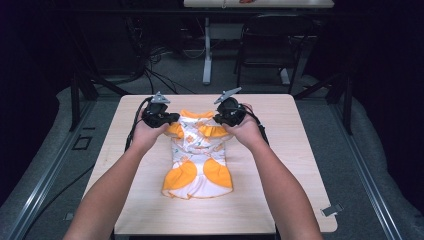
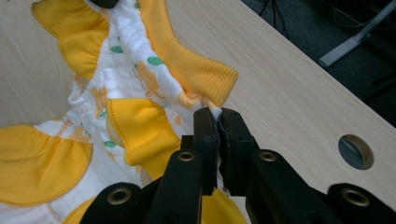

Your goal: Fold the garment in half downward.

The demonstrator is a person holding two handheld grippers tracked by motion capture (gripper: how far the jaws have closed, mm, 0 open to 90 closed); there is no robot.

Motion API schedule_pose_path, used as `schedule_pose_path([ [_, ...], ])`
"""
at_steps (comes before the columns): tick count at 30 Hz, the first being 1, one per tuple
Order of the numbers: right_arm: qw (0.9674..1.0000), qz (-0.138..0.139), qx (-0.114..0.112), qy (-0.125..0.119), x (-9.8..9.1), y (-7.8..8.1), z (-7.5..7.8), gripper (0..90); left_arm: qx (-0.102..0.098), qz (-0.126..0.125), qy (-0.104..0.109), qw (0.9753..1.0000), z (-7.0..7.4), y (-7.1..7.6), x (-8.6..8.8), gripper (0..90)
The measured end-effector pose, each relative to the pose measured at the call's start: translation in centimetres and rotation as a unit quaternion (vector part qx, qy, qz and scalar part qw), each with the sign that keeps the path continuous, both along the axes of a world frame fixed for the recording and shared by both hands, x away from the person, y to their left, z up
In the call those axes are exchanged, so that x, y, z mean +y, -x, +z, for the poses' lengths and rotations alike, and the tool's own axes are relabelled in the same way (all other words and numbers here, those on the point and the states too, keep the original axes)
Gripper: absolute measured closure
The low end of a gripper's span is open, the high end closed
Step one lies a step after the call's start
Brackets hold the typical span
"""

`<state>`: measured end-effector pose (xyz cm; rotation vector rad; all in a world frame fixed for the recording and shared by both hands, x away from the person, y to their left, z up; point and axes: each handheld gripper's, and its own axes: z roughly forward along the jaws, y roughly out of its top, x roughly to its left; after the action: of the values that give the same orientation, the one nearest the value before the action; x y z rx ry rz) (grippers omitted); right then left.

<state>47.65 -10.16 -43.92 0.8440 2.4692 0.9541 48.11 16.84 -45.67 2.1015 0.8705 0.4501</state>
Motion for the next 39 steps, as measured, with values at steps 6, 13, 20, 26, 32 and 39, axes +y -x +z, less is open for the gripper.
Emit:
schedule_pose_path([
  [6,0.9997,0.019,-0.012,0.007,-0.2,1.5,0.3,85.7,-0.007,-0.019,0.002,0.9998,0.1,1.3,0.2,88.6],
  [13,0.9988,0.042,-0.022,0.012,-0.7,3.3,0.0,85.6,-0.017,-0.037,-0.005,0.9992,0.2,2.9,0.3,88.6],
  [20,0.9980,0.057,-0.025,0.009,-1.0,4.7,-0.9,85.6,-0.020,-0.055,-0.001,0.9983,-0.6,4.8,0.6,88.5],
  [26,0.9971,0.073,-0.021,0.013,-0.8,5.7,-1.8,85.6,-0.014,-0.064,-0.001,0.9979,-1.5,5.7,0.8,88.5],
  [32,0.9963,0.084,-0.016,0.013,-0.7,6.6,-2.9,85.6,-0.003,-0.069,0.001,0.9976,-2.6,6.8,1.2,88.5],
  [39,0.9952,0.095,-0.015,0.021,-0.7,7.4,-3.4,85.5,0.006,-0.083,0.007,0.9965,-3.9,8.7,1.4,88.5],
])
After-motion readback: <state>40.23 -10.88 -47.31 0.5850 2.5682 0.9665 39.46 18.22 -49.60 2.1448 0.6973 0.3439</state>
